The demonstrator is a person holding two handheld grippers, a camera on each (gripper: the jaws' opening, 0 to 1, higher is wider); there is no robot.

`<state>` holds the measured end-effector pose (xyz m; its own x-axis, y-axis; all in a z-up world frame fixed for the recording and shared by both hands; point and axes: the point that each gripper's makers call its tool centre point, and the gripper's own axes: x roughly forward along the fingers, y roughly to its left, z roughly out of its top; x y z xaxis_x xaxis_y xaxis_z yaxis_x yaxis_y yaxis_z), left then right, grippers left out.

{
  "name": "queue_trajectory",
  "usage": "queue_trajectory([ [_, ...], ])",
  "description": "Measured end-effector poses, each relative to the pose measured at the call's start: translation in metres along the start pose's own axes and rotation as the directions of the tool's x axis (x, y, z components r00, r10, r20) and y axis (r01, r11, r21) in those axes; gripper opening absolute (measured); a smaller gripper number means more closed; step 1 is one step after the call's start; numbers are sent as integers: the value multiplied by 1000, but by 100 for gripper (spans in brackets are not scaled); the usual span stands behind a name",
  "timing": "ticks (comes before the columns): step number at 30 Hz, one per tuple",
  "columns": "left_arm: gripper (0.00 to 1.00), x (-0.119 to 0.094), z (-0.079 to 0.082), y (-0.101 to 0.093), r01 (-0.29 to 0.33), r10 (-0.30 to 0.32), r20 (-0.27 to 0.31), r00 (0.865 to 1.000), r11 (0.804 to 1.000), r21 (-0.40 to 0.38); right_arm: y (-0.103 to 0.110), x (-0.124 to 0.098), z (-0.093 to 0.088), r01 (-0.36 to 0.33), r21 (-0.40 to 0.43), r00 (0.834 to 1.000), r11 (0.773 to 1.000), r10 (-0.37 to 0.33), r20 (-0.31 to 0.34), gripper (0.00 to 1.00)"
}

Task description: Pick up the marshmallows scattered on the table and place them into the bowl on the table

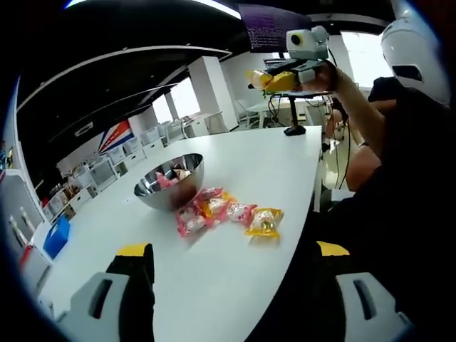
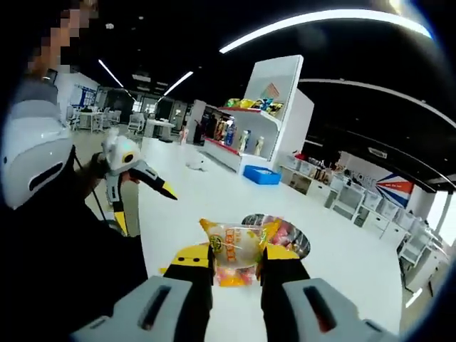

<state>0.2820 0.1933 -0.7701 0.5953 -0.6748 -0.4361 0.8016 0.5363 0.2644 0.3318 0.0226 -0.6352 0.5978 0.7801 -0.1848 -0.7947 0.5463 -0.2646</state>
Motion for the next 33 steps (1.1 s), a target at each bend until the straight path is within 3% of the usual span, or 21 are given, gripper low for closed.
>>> queue_trajectory([
  [3,89,-3,1,-2,10,-10,17,1000,1000,-7,-11,18,21,-20,19,998,1000,19,54,21],
  [8,89,-2,-5,-1,16,-16,5,1000,1000,-5,-41,60,34,-2,19,999,1000,1,55,21],
  [10,89,-3,-5,1,13,-13,7,1000,1000,-8,-46,78,47,-30,58,994,998,23,111,21],
  [14,89,-4,-4,2,17,-17,20,1000,1000,-15,-60,107,47,-22,80,993,997,13,117,21],
  [19,89,-4,-6,1,22,-22,23,999,1000,-19,-81,145,15,26,97,999,995,-29,31,21],
  [23,89,-5,-6,0,27,-27,20,999,1000,-10,-89,176,-28,33,133,999,991,-28,-40,21],
  [27,89,-7,-7,3,25,-24,28,999,1000,-18,-89,194,-65,49,155,994,987,-34,-100,21],
  [31,89,-7,-8,4,26,-25,25,999,999,-22,-95,207,-89,58,152,989,987,-37,-140,21],
  [33,89,-7,-7,4,25,-24,25,999,999,-23,-87,209,-100,59,148,988,987,-36,-149,21],
])
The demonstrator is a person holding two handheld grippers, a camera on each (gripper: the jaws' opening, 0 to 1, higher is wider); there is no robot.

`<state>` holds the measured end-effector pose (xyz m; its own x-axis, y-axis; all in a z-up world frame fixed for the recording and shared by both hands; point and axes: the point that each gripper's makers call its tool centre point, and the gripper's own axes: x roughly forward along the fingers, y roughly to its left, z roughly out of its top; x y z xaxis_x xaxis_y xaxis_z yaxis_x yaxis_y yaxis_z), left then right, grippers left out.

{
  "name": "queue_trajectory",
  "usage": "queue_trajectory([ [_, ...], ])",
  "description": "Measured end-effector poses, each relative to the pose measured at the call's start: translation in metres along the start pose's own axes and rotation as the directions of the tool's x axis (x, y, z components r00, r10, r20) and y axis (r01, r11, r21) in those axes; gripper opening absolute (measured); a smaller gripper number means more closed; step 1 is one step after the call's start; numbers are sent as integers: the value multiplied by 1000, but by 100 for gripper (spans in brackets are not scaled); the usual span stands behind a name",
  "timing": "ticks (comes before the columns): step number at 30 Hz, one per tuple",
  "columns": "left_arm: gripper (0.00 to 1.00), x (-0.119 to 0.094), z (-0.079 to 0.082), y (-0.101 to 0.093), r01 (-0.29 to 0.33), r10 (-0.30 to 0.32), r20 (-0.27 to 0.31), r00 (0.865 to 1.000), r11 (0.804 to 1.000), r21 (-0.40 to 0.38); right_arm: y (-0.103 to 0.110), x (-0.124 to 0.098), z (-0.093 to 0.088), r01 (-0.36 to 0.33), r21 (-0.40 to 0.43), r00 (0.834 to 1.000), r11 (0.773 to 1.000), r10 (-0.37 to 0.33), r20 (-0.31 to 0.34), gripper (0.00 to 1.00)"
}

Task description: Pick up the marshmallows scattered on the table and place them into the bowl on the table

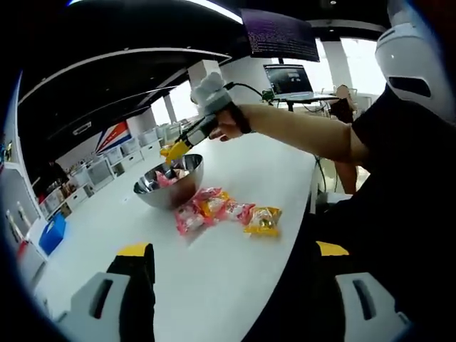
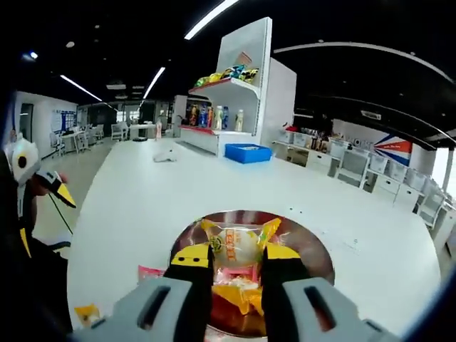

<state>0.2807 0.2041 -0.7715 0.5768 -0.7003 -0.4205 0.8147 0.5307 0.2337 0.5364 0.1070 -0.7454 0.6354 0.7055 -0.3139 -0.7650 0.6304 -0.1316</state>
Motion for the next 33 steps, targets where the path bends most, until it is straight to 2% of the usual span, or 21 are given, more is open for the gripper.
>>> queue_trajectory([
  [4,89,-1,2,-2,4,-4,3,1000,1000,5,1,2,-8,7,4,1000,1000,-7,-9,21],
  [11,88,0,4,-3,5,-5,2,1000,1000,10,4,0,-4,11,-43,1000,999,-11,3,22],
  [14,88,0,4,-5,9,-9,-1,1000,1000,12,-3,1,-7,16,-39,1000,999,-16,-12,22],
  [28,88,1,3,-3,7,-7,-8,1000,1000,8,0,3,-10,24,-12,1000,1000,-24,2,22],
  [33,88,3,4,-4,11,-11,-5,1000,1000,13,-6,5,-13,60,-15,998,998,-60,-7,22],
])
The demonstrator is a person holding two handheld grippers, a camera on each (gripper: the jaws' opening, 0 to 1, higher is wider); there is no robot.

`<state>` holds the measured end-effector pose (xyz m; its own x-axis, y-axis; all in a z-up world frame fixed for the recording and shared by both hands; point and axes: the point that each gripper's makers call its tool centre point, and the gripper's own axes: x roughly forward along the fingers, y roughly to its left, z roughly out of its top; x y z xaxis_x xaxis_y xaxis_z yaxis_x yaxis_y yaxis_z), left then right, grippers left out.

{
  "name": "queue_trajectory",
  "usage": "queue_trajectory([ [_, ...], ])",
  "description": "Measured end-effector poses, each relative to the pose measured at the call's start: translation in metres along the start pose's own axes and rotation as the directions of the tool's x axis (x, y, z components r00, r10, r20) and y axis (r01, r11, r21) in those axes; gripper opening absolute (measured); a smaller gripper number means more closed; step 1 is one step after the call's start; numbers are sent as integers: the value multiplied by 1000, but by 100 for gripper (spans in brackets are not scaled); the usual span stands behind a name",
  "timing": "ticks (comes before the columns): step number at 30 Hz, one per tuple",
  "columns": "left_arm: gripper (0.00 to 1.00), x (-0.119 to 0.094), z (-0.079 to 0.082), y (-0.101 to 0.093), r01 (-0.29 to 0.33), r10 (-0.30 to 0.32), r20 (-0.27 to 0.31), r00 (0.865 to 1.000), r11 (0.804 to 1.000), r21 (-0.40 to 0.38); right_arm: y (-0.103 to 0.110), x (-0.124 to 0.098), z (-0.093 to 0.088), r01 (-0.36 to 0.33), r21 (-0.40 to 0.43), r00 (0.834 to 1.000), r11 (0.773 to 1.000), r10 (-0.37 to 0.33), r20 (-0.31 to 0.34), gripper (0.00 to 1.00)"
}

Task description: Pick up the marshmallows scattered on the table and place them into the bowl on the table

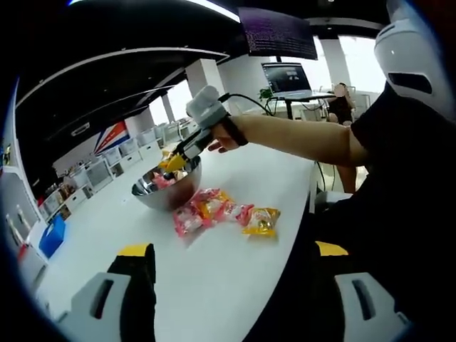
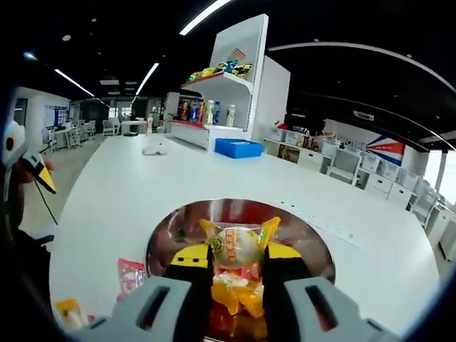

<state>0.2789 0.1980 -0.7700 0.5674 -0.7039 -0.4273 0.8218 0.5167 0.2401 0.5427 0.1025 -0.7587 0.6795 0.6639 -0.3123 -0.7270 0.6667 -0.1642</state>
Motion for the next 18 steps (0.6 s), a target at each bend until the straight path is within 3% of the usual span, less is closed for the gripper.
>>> queue_trajectory([
  [18,87,0,-4,-1,4,-4,-8,1000,1000,-9,-7,5,-2,12,-10,1000,1000,-12,-13,26],
])
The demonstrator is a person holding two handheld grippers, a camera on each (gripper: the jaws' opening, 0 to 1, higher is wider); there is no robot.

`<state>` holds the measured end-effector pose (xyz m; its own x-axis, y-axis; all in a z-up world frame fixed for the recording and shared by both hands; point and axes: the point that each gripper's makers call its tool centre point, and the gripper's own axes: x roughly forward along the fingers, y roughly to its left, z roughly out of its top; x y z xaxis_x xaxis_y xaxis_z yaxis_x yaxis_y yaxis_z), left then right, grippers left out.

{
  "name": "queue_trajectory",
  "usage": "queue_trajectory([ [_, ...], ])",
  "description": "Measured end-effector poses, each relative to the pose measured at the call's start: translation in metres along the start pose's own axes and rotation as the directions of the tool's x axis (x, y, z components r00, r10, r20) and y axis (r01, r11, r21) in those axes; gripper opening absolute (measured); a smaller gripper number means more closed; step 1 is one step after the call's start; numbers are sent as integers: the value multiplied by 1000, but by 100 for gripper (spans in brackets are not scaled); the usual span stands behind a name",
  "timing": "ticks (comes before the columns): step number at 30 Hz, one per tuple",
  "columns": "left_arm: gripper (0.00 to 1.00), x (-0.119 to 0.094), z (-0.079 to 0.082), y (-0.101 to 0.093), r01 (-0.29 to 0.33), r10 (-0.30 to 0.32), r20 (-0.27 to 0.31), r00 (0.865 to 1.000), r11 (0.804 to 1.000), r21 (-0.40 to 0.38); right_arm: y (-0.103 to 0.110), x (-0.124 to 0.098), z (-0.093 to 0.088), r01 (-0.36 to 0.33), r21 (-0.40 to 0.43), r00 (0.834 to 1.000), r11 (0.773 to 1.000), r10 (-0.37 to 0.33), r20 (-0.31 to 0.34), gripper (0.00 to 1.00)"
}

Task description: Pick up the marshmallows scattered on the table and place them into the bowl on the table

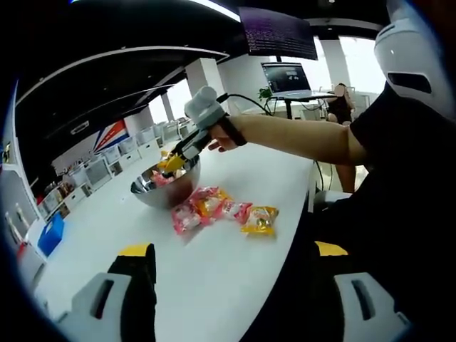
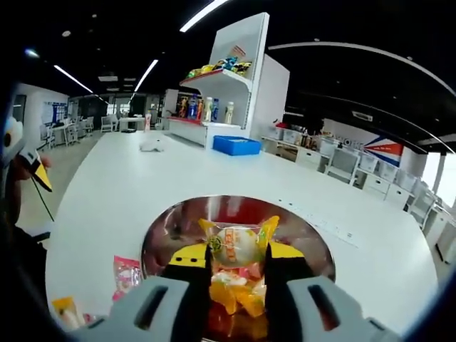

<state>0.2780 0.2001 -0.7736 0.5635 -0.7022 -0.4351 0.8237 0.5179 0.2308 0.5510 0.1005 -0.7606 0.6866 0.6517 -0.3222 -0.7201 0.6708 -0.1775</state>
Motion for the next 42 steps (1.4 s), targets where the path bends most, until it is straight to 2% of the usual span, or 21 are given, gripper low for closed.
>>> queue_trajectory([
  [5,87,0,-2,-1,2,-2,-4,1000,1000,0,-1,2,-1,1,9,1000,1000,-1,-1,29],
  [8,87,0,-2,0,1,-1,-4,1000,1000,-2,-5,3,0,12,34,1000,999,-13,13,37],
  [10,87,0,-2,0,0,0,-3,1000,1000,-3,-6,3,4,21,57,999,998,-24,46,54],
  [11,87,0,-2,0,1,-1,-3,1000,1000,-3,-10,2,5,50,74,997,996,-54,56,65],
  [12,87,0,-3,0,2,-2,-4,1000,1000,-3,-7,1,6,47,60,997,997,-50,61,78],
  [13,87,1,-3,-1,4,-4,-5,1000,1000,-5,-8,0,5,55,64,996,996,-59,63,84],
  [19,87,1,-2,-2,6,-6,-1,1000,1000,-4,-14,-2,1,73,110,996,991,-78,45,97],
  [24,87,2,-4,-1,8,-8,-1,1000,1000,-6,-14,-6,0,73,163,995,984,-82,49,97],
  [27,87,3,-6,0,2,-2,-9,1000,1000,-1,-16,-13,-3,72,235,996,969,-84,40,97],
  [33,87,6,-7,-2,9,-10,-9,1000,1000,-9,-14,-23,0,53,274,996,960,-69,52,97],
  [38,87,9,-11,-3,15,-15,-21,1000,1000,-13,-25,-33,2,77,319,992,945,-103,66,97],
  [42,87,8,-9,-3,15,-15,-17,1000,1000,-11,-25,-37,-3,47,399,996,916,-75,54,97],
])
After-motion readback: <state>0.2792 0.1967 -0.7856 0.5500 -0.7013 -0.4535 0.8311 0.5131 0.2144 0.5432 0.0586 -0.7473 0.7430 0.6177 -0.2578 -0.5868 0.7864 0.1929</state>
